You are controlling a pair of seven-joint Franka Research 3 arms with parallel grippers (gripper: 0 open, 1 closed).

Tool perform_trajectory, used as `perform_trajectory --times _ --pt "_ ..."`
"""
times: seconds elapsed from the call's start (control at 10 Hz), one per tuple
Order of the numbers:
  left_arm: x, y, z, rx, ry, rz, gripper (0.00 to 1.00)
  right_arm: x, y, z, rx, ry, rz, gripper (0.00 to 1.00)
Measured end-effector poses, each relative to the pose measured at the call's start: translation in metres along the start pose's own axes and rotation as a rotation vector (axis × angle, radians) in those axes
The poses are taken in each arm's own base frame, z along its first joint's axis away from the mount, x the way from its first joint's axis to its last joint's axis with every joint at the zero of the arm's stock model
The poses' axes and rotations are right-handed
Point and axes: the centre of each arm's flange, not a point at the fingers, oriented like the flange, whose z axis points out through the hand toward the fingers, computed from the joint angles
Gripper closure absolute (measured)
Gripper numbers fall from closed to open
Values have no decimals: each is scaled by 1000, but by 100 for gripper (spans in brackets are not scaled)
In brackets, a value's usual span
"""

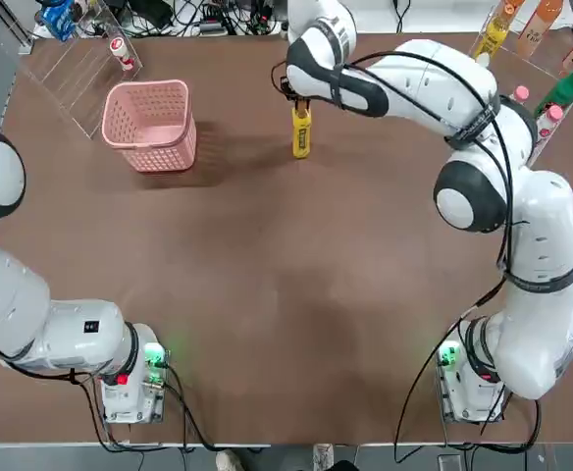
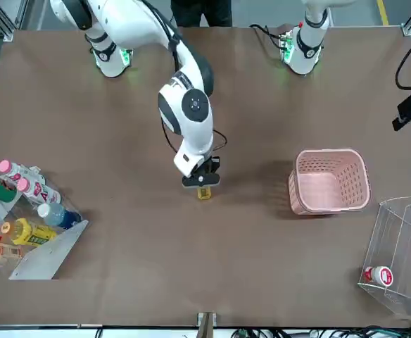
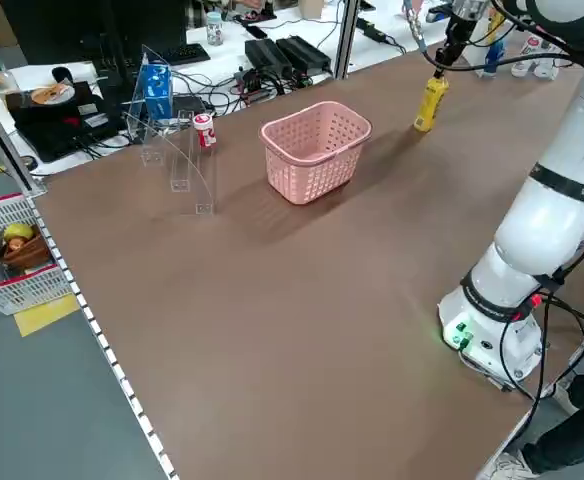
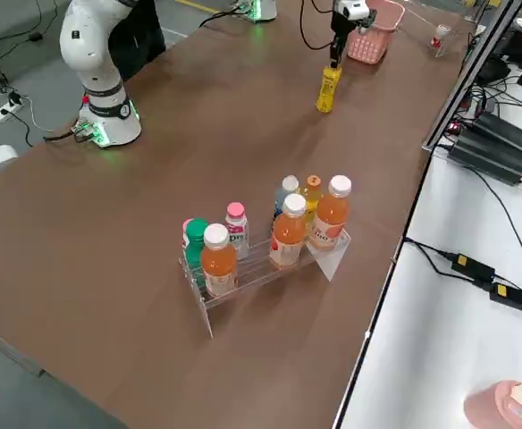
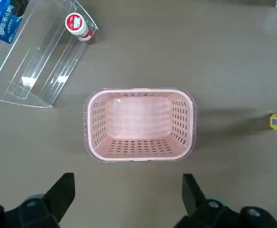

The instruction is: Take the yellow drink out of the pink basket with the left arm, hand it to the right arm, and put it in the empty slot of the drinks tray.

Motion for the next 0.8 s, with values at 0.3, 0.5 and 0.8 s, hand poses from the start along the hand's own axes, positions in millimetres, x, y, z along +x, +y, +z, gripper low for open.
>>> perform_trajectory --times 0.3,0.5,0.8 --pt "0 0 0 0 0 0 0 -1 27 -64 -8 28 24 66" --pt "0 0 0 0 0 0 0 -8 62 -123 -39 4 58 66" --pt "0 0 0 1 0 0 0 -1 141 -174 -94 -56 151 66"
